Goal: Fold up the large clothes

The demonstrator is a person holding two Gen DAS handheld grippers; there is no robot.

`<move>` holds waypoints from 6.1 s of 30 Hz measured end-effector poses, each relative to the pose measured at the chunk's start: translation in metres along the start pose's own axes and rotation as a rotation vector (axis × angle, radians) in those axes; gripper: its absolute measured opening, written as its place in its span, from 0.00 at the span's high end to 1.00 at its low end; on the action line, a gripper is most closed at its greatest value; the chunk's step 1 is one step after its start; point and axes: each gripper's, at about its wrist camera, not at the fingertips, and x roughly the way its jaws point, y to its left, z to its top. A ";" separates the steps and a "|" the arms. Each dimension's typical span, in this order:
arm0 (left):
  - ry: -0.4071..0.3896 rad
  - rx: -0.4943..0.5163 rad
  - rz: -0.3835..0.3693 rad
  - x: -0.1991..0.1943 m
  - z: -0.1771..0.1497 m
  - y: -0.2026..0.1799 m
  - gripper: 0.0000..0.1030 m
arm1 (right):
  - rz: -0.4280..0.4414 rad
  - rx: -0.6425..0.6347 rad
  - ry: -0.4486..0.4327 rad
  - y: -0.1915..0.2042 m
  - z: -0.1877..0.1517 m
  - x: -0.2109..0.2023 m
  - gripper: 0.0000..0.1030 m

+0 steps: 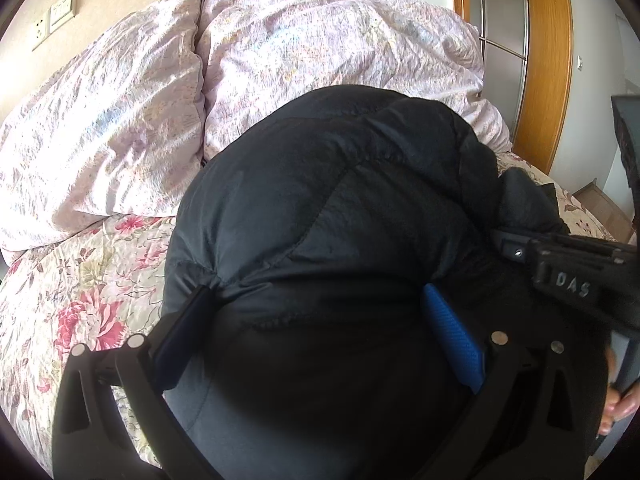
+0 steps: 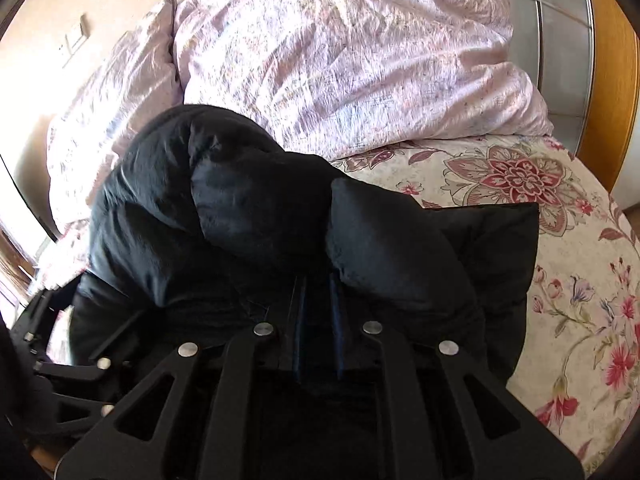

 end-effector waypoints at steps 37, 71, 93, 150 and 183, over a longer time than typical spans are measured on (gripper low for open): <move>0.303 -0.436 -0.649 0.024 -0.010 0.107 0.02 | 0.430 0.358 0.339 -0.095 -0.030 -0.007 0.01; 0.065 -0.581 -0.484 -0.031 -0.008 0.259 0.32 | 0.677 0.130 0.289 0.106 0.052 0.092 0.54; -0.004 -0.395 -0.008 -0.051 0.018 0.245 0.12 | 0.111 0.019 -0.134 0.116 0.030 -0.028 0.21; 0.025 -0.178 0.191 -0.167 -0.058 0.127 0.02 | 0.043 -0.023 -0.050 0.138 -0.082 -0.083 0.01; 0.075 -0.240 0.101 -0.243 -0.110 0.116 0.02 | 0.177 -0.028 -0.051 0.148 -0.137 -0.168 0.01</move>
